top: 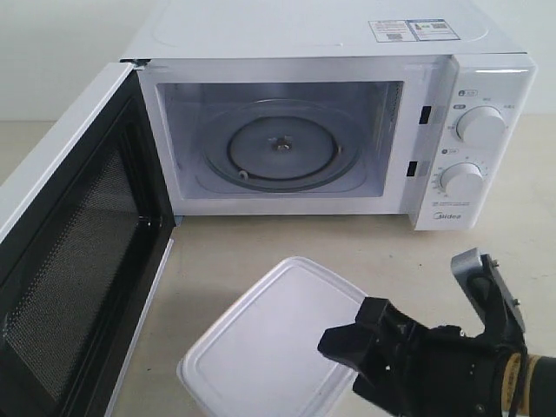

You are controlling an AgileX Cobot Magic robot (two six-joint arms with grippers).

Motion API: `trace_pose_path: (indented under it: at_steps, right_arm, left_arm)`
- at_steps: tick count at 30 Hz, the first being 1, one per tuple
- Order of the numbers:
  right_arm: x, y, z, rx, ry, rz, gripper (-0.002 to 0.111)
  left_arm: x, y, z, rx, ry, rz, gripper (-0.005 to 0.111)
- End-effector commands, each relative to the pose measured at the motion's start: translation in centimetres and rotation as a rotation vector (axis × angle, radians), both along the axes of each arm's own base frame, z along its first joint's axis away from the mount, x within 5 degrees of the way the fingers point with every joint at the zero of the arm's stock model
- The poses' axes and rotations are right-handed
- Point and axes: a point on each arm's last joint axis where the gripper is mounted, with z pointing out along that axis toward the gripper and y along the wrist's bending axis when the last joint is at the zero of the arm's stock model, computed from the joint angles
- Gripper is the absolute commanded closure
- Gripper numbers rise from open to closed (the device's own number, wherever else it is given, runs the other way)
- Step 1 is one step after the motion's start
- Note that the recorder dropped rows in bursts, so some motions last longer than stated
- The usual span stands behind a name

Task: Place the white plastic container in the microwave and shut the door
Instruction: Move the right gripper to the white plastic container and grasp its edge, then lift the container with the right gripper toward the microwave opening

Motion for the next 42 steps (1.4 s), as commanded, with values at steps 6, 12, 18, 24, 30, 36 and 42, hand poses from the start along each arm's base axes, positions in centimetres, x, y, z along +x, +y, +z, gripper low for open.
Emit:
trace_pose_path:
  at_steps: [6,12,18,24,30,36,42]
  right_arm:
    - [-0.9,0.9,-0.2,0.042,0.109,-0.133,0.052]
    - [-0.4,0.4,-0.3,0.033,0.099,-0.219,0.052]
    - [-0.4,0.4,-0.3,0.021,0.089,-0.210,0.052]
    - [-0.4,1.0,-0.1,0.015,0.098,-0.195,0.052]
    - [-0.6,1.0,-0.4,-0.032,0.126,-0.189,0.055]
    - [-0.5,1.2,-0.7,-0.034,0.116,-0.187,0.068]
    - [-0.5,1.2,-1.0,-0.039,0.126,-0.191,0.068]
  left_arm:
    - [0.0,0.0,-0.1,-0.011,-0.003,0.003,0.102]
    - [0.0,0.0,-0.1,-0.011,-0.003,0.003,0.102]
    - [0.0,0.0,-0.1,-0.011,-0.003,0.003,0.102]
    - [0.0,0.0,-0.1,-0.011,-0.003,0.003,0.102]
    - [0.0,0.0,-0.1,-0.011,-0.003,0.003,0.102]
    - [0.0,0.0,-0.1,-0.011,-0.003,0.003,0.102]
    - [0.0,0.0,-0.1,-0.011,-0.003,0.003,0.102]
